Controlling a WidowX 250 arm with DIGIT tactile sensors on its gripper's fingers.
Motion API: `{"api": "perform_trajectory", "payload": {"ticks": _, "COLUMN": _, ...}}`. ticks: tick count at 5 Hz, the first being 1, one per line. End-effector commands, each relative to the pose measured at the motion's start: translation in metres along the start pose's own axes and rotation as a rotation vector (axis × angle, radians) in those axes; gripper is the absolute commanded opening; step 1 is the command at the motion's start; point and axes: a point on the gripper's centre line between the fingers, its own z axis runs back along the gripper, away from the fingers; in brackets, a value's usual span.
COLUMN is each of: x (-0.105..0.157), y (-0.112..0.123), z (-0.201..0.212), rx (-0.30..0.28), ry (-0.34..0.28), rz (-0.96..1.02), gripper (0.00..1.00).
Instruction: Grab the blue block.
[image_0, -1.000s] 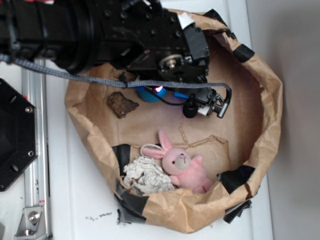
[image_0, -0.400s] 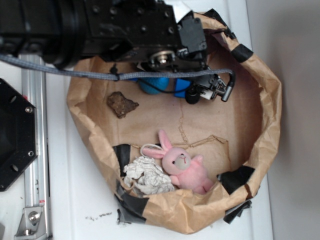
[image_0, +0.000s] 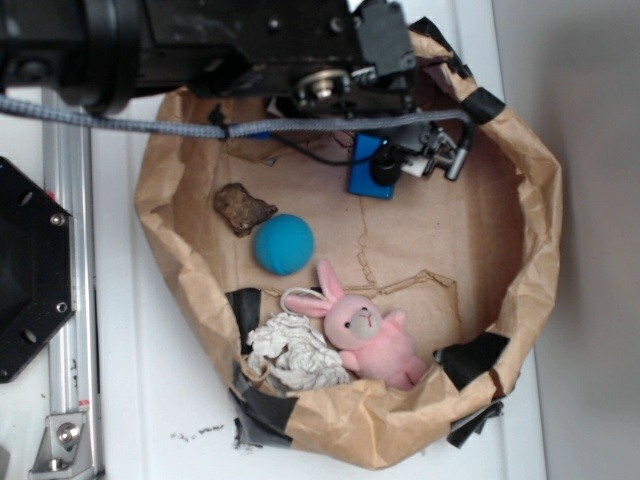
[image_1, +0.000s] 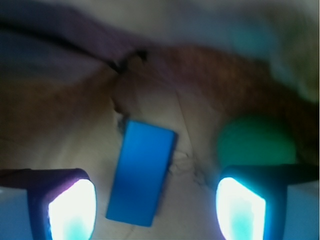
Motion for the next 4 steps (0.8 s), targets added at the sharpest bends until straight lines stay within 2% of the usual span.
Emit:
{"api": "perform_trajectory", "payload": {"ticks": 1, "x": 0.01, "y": -0.003, "z": -0.022, "rx": -0.025, "ry": -0.055, "rz": -0.095, "gripper": 1.0}}
{"api": "perform_trajectory", "payload": {"ticks": 3, "x": -0.006, "y": -0.002, "z": -0.052, "rx": -0.066, "ry": 0.075, "rz": -0.112, "gripper": 1.0}}
{"api": "perform_trajectory", "payload": {"ticks": 4, "x": -0.022, "y": -0.002, "z": -0.056, "rx": -0.062, "ry": 0.125, "rz": -0.116, "gripper": 1.0}}
